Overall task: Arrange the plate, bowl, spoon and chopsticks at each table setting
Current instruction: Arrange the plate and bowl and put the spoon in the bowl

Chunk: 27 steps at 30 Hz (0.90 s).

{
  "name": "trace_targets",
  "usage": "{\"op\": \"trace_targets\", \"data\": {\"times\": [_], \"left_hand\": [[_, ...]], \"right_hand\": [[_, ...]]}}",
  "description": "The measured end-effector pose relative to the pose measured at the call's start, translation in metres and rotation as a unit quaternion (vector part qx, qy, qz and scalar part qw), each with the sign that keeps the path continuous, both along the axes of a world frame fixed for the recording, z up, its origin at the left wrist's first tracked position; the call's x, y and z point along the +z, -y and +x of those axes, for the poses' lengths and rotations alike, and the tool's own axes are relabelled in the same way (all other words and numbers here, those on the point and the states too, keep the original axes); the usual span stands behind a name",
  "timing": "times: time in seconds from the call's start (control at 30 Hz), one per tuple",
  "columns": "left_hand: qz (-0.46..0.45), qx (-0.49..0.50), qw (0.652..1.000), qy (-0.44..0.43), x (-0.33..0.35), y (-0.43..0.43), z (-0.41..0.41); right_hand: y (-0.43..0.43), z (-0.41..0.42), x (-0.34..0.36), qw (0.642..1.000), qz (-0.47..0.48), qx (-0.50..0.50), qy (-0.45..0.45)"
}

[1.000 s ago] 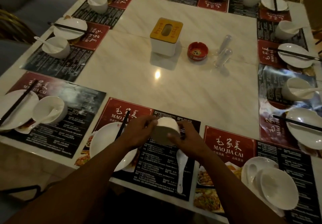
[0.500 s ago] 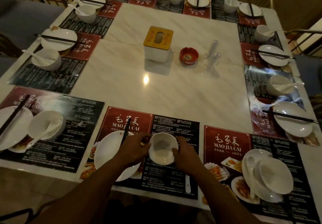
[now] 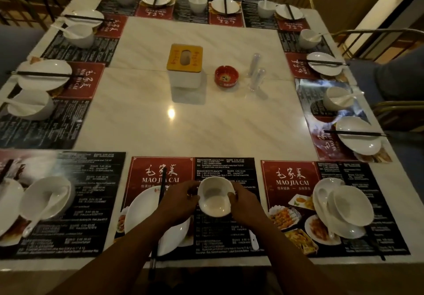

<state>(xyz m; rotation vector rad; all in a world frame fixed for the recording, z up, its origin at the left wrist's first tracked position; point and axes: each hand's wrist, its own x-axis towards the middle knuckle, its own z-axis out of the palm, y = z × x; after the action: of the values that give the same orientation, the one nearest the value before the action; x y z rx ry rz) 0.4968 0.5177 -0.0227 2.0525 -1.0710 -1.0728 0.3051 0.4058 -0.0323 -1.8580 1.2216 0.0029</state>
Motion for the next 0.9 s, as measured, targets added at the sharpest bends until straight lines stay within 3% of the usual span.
{"op": "trace_targets", "data": {"times": [0.13,0.23,0.33,0.67,0.8,0.9], "left_hand": [[0.007,-0.011,1.0,-0.005,-0.002,0.001,0.003],[0.006,-0.022,1.0,-0.01,-0.003,0.0,0.006],[-0.004,-0.029,0.999,0.03,-0.002,-0.002,0.012],[-0.045,-0.022,0.994,0.094,0.01,-0.018,0.039],[-0.05,-0.018,0.994,0.091,0.009,-0.024,0.04],[-0.055,-0.016,0.995,0.085,0.008,-0.027,0.04]], "right_hand": [[0.001,-0.002,0.008,0.999,-0.026,-0.023,-0.019],[0.001,-0.022,0.011,0.986,-0.113,-0.082,-0.089],[-0.016,-0.043,0.005,0.978,-0.119,-0.064,-0.161],[-0.042,-0.043,-0.001,0.972,-0.142,-0.049,-0.179],[-0.031,-0.04,0.019,0.979,-0.111,-0.128,-0.116],[-0.021,-0.028,0.04,0.982,-0.114,-0.128,-0.073]]}}
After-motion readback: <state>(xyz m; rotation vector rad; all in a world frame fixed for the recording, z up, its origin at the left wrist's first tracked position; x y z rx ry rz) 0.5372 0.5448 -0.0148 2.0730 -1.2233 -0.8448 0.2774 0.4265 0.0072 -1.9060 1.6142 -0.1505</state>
